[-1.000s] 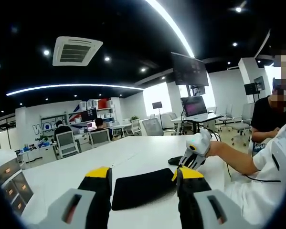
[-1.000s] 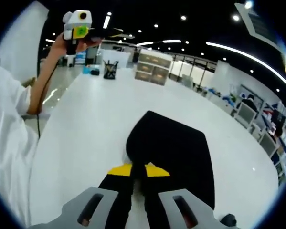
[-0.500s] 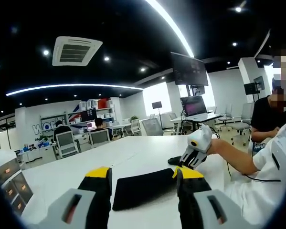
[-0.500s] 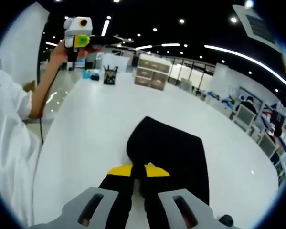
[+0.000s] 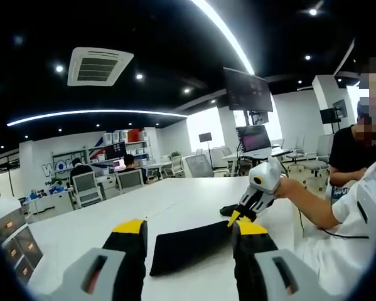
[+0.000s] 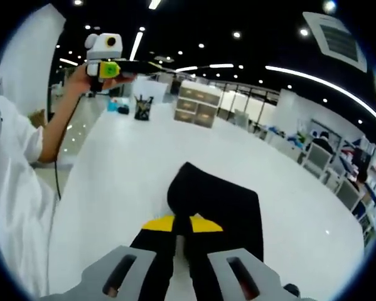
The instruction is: Arrange the mouse and mouse pad neatly on the desk surface
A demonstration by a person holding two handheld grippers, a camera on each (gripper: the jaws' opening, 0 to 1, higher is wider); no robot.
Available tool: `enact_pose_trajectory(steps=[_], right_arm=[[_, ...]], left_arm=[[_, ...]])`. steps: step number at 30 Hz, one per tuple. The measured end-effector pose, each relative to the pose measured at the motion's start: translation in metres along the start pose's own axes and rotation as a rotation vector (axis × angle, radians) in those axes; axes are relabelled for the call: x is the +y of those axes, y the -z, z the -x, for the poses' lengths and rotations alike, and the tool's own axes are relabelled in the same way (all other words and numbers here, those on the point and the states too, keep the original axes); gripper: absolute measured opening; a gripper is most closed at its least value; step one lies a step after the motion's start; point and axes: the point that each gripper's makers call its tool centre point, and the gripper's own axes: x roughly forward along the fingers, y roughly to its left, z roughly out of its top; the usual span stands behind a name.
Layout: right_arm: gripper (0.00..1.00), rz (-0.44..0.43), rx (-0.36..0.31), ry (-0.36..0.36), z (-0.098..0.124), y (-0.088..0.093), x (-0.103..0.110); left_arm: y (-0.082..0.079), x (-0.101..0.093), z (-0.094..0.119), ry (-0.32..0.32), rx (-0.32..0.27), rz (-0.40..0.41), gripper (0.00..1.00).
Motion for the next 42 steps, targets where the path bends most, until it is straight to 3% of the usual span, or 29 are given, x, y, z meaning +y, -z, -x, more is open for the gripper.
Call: enact_pose_trajectory(steps=[42], right_arm=[[0.06, 0.064, -0.115, 0.091, 0.038, -0.044, -0.003]], left_arm=[[0.006, -0.016, -0.008, 0.041, 0.029, -0.030, 0.55]])
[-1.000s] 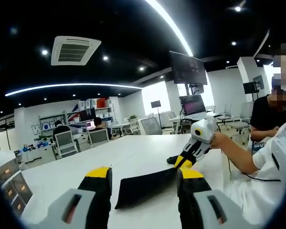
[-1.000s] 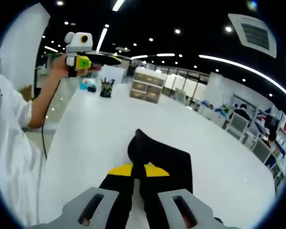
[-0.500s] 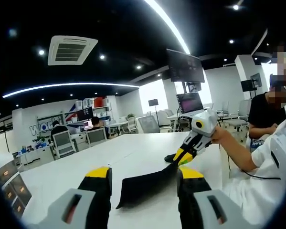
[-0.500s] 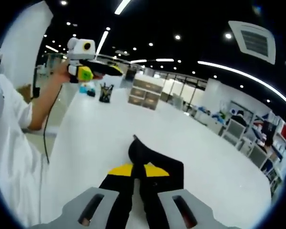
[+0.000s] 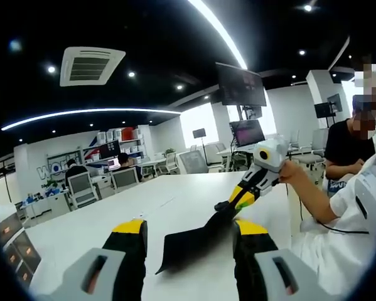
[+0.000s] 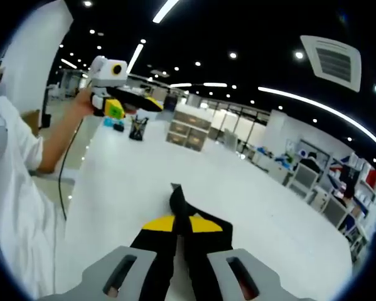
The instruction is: Arrange the mouse and mouse pad neatly on the desk surface
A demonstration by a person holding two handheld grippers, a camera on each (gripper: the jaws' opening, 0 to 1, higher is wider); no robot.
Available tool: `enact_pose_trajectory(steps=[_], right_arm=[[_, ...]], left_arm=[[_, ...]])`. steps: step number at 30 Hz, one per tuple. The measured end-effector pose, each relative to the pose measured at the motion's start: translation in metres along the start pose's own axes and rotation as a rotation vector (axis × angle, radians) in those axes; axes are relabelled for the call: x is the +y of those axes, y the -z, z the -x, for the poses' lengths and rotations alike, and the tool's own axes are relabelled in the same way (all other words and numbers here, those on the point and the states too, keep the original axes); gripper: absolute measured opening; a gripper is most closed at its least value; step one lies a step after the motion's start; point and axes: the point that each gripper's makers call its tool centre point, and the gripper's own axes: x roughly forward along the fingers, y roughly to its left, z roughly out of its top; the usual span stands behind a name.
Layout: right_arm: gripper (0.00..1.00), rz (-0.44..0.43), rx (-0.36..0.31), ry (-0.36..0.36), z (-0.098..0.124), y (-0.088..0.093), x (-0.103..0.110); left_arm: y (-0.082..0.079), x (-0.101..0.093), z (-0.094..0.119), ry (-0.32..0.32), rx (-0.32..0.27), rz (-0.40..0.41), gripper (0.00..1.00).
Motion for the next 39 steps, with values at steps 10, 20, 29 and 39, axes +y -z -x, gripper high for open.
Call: enact_pose_trajectory(steps=[10, 20, 29, 39], right_arm=[[0.06, 0.008, -0.010, 0.006, 0.003, -0.004, 0.000], [0.06, 0.010, -0.005, -0.003, 0.003, -0.003, 0.003], [0.06, 0.008, -0.002, -0.006, 0.002, -0.002, 0.004], [0.06, 0.007, 0.000, -0.009, 0.002, -0.002, 0.005]], left_arm=[[0.005, 0.002, -0.002, -0.020, 0.030, -0.033, 0.55], [0.015, 0.003, -0.008, -0.039, 0.083, -0.087, 0.55], [0.020, -0.009, -0.018, -0.009, 0.115, -0.145, 0.55], [0.043, -0.013, -0.033, 0.000, 0.211, -0.232, 0.55]])
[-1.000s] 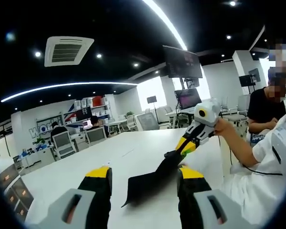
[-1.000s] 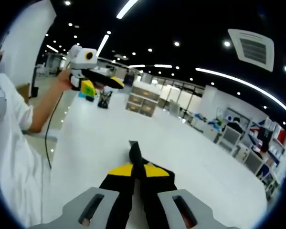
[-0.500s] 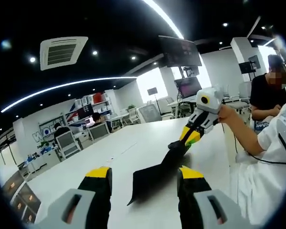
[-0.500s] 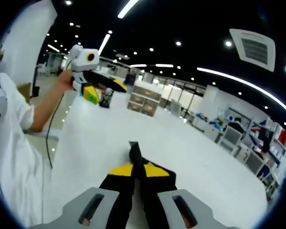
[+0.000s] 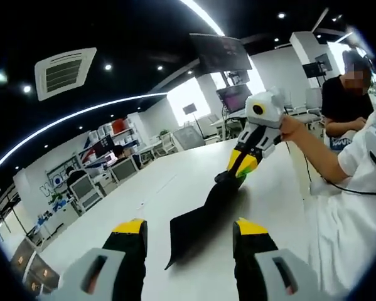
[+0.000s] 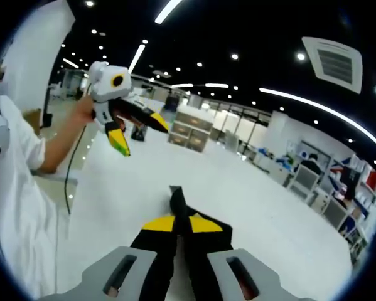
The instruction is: Arrange the mouse and mouse pad neatly on the desk surface
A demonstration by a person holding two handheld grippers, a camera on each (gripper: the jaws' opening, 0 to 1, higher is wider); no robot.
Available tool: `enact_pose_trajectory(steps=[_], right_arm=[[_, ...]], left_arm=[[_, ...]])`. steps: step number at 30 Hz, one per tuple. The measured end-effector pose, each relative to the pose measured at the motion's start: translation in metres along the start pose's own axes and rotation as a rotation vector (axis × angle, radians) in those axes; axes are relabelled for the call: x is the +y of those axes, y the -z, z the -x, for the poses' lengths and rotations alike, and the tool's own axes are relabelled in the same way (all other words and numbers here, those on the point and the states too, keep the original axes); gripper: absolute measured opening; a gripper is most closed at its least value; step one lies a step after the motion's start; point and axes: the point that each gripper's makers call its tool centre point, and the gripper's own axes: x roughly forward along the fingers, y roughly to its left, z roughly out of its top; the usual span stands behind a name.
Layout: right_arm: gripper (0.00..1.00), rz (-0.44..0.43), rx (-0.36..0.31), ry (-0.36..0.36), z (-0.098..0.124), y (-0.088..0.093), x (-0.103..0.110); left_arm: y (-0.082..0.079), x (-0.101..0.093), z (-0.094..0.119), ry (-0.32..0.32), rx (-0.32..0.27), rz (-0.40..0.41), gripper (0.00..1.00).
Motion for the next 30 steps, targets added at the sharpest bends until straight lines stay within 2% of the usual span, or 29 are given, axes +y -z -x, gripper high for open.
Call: enact_pose_trajectory(steps=[7, 17, 20, 30], right_arm=[[0.06, -0.001, 0.000, 0.000, 0.000, 0.000, 0.000], [0.06, -0.001, -0.001, -0.001, 0.000, 0.000, -0.001], [0.06, 0.000, 0.001, -0.001, 0.000, 0.000, -0.001], [0.06, 0.000, 0.001, -0.003, 0.000, 0.000, 0.000]], left_arm=[[0.014, -0.001, -0.011, 0.003, 0.054, -0.034, 0.55], [0.036, 0.011, -0.020, -0.024, 0.110, -0.102, 0.55], [0.051, 0.017, -0.021, -0.043, 0.173, -0.132, 0.53], [0.068, 0.024, -0.025, -0.047, 0.216, -0.149, 0.49]])
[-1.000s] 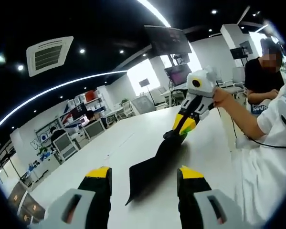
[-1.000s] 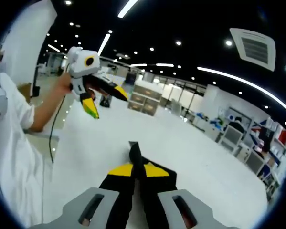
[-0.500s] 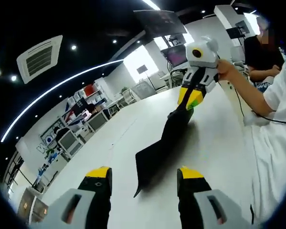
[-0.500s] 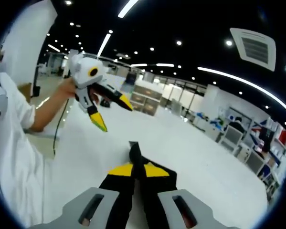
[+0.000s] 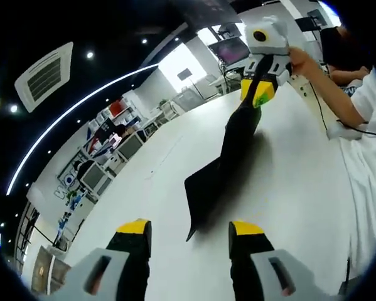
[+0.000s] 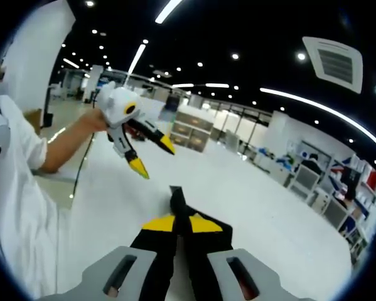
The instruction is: Arrange the mouse and mouse pad neatly on the desk surface
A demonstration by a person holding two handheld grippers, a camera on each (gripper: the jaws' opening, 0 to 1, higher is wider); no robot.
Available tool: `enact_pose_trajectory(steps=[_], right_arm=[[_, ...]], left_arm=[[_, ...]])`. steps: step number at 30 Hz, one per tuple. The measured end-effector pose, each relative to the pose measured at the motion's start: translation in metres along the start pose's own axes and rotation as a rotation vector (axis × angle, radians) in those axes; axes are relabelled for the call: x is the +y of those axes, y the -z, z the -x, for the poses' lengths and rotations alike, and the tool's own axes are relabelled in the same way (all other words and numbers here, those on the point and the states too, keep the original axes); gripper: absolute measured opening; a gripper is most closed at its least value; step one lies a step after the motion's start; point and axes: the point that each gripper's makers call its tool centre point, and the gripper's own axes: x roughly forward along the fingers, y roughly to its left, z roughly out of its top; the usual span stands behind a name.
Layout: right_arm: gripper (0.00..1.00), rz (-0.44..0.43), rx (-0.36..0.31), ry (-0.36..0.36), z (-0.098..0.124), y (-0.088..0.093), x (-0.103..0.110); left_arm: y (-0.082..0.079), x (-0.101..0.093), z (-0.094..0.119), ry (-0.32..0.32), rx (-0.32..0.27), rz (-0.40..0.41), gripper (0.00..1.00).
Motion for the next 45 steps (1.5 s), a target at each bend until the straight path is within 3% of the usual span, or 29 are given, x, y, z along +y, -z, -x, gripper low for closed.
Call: enact_pose_trajectory(steps=[13, 31, 36, 45], right_arm=[[0.06, -0.002, 0.003, -0.001, -0.001, 0.001, -0.001], [0.06, -0.010, 0.005, -0.005, 0.000, 0.003, -0.001], [0.06, -0.011, 0.004, -0.009, -0.001, 0.004, -0.001], [0.06, -0.014, 0.007, -0.012, 0.000, 0.005, -0.001]], left_arm=[[0.016, 0.004, -0.015, -0.037, 0.067, -0.092, 0.48], [0.039, -0.007, -0.037, 0.021, 0.077, -0.053, 0.41], [0.044, -0.010, -0.044, 0.032, 0.078, -0.048, 0.31], [0.051, -0.014, -0.056, 0.030, 0.079, -0.041, 0.29]])
